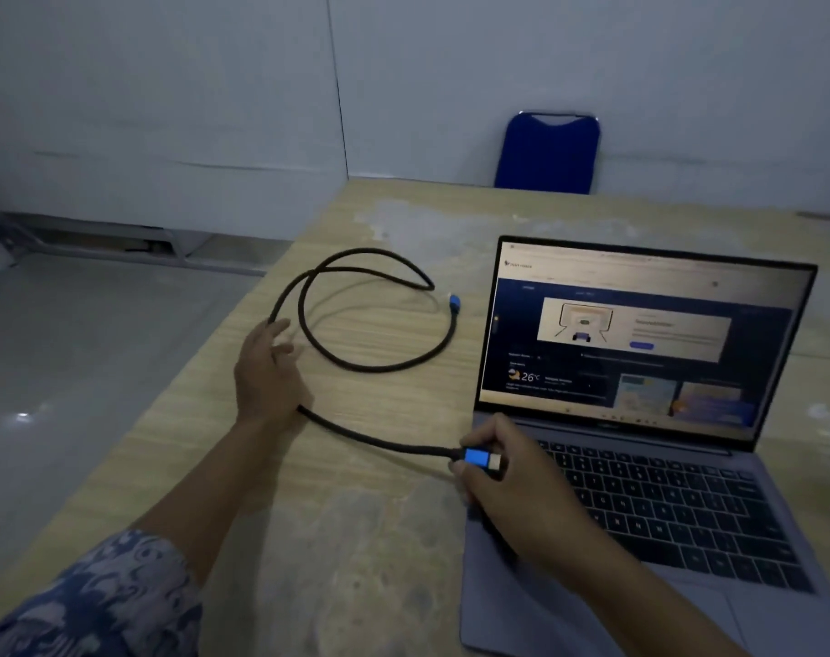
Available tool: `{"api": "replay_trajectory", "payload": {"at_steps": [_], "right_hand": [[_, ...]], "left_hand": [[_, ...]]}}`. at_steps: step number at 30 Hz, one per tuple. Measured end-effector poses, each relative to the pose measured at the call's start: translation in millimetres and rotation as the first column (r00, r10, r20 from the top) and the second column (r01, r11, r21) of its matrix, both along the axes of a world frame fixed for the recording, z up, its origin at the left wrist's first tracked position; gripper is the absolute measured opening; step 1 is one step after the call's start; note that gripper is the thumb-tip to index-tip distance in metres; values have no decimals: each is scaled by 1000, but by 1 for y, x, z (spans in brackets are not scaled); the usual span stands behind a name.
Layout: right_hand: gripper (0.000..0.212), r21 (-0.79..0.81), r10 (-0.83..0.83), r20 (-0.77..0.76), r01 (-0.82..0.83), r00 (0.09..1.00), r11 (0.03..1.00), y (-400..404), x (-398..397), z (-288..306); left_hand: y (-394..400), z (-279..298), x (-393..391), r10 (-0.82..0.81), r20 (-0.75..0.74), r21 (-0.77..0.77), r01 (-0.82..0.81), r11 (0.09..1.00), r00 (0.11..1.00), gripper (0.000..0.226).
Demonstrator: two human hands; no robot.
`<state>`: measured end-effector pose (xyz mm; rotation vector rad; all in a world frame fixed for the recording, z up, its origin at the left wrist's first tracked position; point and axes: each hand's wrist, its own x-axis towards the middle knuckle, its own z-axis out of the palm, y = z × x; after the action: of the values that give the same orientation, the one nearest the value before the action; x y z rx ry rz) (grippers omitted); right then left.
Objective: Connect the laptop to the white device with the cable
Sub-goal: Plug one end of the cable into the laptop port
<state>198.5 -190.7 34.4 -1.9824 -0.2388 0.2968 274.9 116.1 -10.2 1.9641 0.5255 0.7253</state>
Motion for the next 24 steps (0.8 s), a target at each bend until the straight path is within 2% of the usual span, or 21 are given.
{"api": "replay_trajectory", "payload": {"at_steps": [1,2,5,6,8,9,10,11,12,13,14,15,17,21,24], "right_hand": [[21,-11,12,18,-11,1000,1000,2,-1,-5],[20,-18,27,39,-27,999,999,3,-3,-11],[18,-16,29,101,-27,994,1000,7,-12,-17],[17,-35,31,123,-27,992,999,9,-16,-17],[15,-69,28,139,-19,990,997,12,-27,-13],[14,-90,20,142,-7,990,996,13,-31,-11],[13,-110,12,154,5,988,994,14,-34,-11],[13,-132,6,175,17,984,991,16,-37,-9],[12,-146,1,190,28,982,989,16,-39,-9],[12,-153,-4,202,36,979,988,18,-39,-7],[12,-156,-8,209,42,978,987,19,-39,-6],[11,-162,-15,215,51,976,986,19,-38,-6],[9,-199,-23,242,73,970,977,20,-36,-9],[15,-191,-65,288,124,955,974,12,-35,-16],[29,-257,-174,448,313,877,914,-3,-39,-29]], "left_hand": [[3,0,-2,29,36,-122,-24,992,999,47],[7,-1,-5,48,54,-171,-38,984,997,51],[19,4,-12,-57,-36,-45,56,997,998,51],[25,8,-15,-84,-121,25,87,996,989,49],[28,18,-28,-6,-320,333,119,935,947,49],[23,22,-36,40,-344,486,141,863,938,52],[12,25,-47,-9,-282,570,175,803,959,54],[-3,29,-59,-159,-191,599,243,763,969,52],[-22,31,-73,-357,-134,575,366,732,924,44],[-41,32,-86,-530,-132,532,511,676,838,35],[-60,31,-96,-639,-190,490,636,596,745,28],[-77,29,-101,-698,-250,443,720,534,671,27],[-102,20,-102,-751,-293,357,796,488,592,31],[-118,2,-91,-769,-185,348,772,531,612,35],[-114,-7,-80,-770,-155,392,754,527,619,35]]}}
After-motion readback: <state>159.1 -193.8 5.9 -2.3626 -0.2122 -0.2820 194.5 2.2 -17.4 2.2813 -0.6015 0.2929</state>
